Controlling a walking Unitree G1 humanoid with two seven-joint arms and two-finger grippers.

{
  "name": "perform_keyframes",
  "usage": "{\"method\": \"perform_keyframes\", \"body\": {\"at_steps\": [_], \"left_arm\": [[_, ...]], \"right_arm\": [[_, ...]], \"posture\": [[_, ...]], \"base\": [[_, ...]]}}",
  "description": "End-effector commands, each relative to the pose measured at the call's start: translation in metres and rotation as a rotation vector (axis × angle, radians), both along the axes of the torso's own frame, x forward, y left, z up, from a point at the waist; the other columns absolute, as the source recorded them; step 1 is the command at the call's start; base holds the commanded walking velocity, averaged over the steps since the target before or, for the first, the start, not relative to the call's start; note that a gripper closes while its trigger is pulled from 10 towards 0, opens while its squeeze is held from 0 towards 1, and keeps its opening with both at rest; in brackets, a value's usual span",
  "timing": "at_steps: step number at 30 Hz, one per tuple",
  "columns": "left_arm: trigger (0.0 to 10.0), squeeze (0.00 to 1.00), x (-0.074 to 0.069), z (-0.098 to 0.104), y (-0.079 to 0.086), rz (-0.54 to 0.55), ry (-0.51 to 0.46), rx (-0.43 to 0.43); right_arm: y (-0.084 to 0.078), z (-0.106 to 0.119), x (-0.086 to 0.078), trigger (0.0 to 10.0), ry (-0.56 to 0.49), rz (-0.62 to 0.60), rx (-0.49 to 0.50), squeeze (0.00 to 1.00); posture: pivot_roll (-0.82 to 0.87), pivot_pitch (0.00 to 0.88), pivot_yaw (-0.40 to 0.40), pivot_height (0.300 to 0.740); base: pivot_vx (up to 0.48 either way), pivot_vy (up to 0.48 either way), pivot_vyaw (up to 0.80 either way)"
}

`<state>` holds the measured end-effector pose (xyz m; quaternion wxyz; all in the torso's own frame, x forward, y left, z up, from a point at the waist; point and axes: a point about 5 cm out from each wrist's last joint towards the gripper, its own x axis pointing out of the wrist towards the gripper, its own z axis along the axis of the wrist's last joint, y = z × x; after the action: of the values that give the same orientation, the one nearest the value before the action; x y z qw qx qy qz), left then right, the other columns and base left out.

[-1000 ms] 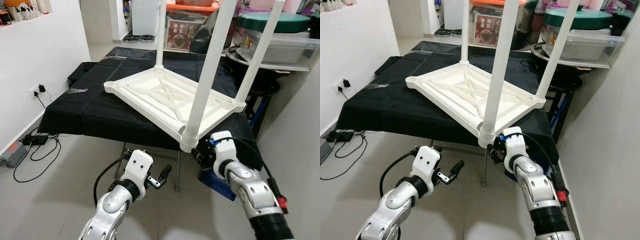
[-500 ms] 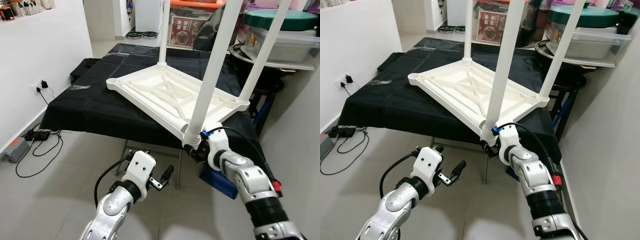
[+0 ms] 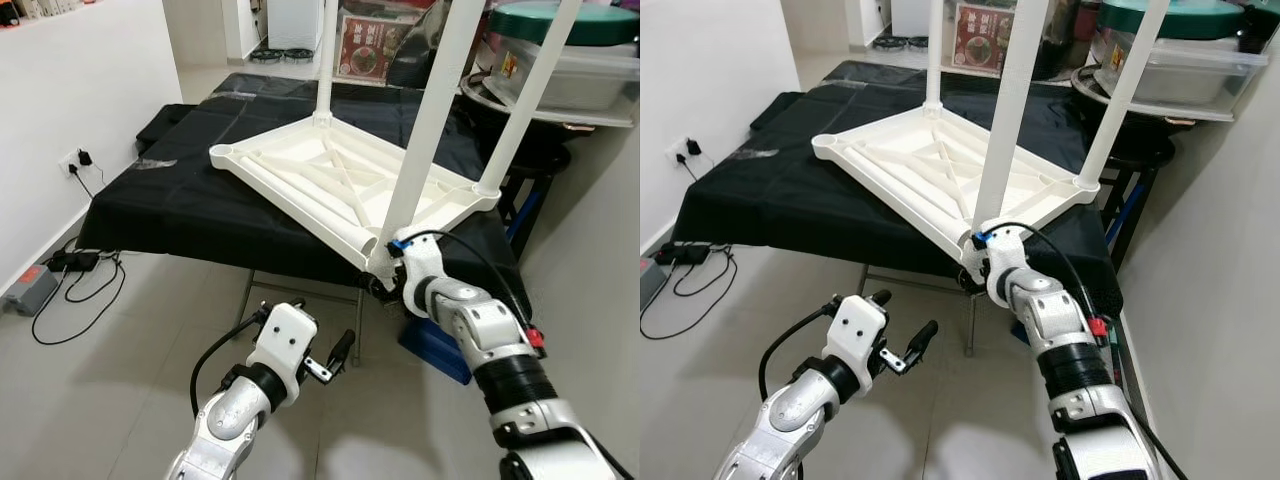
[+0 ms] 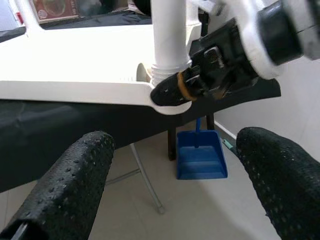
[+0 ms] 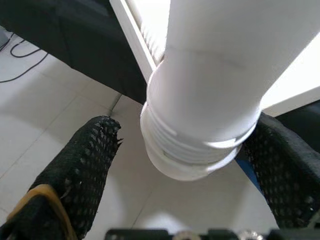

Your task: Building children table

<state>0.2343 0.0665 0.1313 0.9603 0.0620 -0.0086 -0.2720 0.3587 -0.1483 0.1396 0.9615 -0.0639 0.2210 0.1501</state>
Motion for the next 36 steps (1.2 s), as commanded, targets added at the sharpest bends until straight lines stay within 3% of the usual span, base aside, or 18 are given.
{"method": "perform_keyframes", "body": {"at_steps": [1,5,14,16,18,23,24,25,27,30,33,36], "left_arm": [[10.0,0.00,-0.003,0.004,0.000,-0.004,-0.001,0.011],[10.0,0.00,-0.004,0.008,0.000,-0.003,-0.010,0.001],[10.0,0.00,-0.009,0.024,-0.002,0.014,-0.037,-0.032],[10.0,0.00,-0.009,0.025,-0.002,0.014,-0.037,-0.033],[10.0,0.00,-0.009,0.027,-0.004,0.011,-0.040,-0.031],[10.0,0.00,-0.008,0.031,-0.005,0.016,-0.049,-0.028],[10.0,0.00,-0.006,0.034,-0.004,0.023,-0.055,-0.035],[10.0,0.00,-0.006,0.034,-0.004,0.023,-0.055,-0.035],[10.0,0.00,-0.004,0.041,-0.001,0.037,-0.083,-0.045],[10.0,0.00,-0.003,0.048,0.002,0.052,-0.107,-0.068],[10.0,0.00,-0.003,0.071,0.009,0.051,-0.180,-0.168],[10.0,0.00,-0.003,0.076,0.010,0.048,-0.192,-0.187]], "right_arm": [[0.009,-0.005,0.003,10.0,0.017,0.009,0.001,0.00],[0.014,-0.006,0.005,10.0,0.020,0.014,-0.002,0.00],[0.041,0.002,0.011,10.0,0.014,0.047,0.047,0.00],[0.051,0.006,0.012,10.0,0.007,0.062,0.068,0.00],[0.073,0.016,0.014,10.0,-0.009,0.097,0.131,0.00],[0.095,0.027,0.013,10.0,-0.023,0.125,0.198,0.00],[0.110,0.035,0.012,10.0,-0.040,0.137,0.243,0.00],[0.110,0.035,0.012,10.0,-0.040,0.137,0.243,0.00],[0.132,0.047,0.008,10.0,-0.065,0.150,0.306,0.00],[0.146,0.055,0.006,10.0,-0.070,0.154,0.355,0.00],[0.163,0.067,0.006,10.0,-0.086,0.163,0.428,0.00],[0.168,0.071,0.006,10.0,-0.089,0.166,0.445,0.00]], "posture": [[0.14,0.146,-0.087,0.740],[0.14,0.146,-0.087,0.740],[0.15,0.207,-0.106,0.740],[0.15,0.211,-0.110,0.740],[0.15,0.214,-0.115,0.740],[0.15,0.212,-0.119,0.740],[0.15,0.210,-0.126,0.740],[0.15,0.210,-0.126,0.740],[0.14,0.207,-0.130,0.740],[0.14,0.205,-0.132,0.740],[0.14,0.204,-0.138,0.740],[0.14,0.204,-0.138,0.740]], "base": [[0.000,0.000,0.00],[0.000,0.000,0.00],[0.000,0.000,0.00],[0.000,0.000,0.00],[0.000,0.000,0.00],[0.000,0.000,0.00],[0.000,0.000,0.00],[0.000,0.000,0.00],[0.000,0.000,0.00],[0.000,0.000,0.00],[0.000,0.000,0.00],[0.000,0.000,0.00]]}}
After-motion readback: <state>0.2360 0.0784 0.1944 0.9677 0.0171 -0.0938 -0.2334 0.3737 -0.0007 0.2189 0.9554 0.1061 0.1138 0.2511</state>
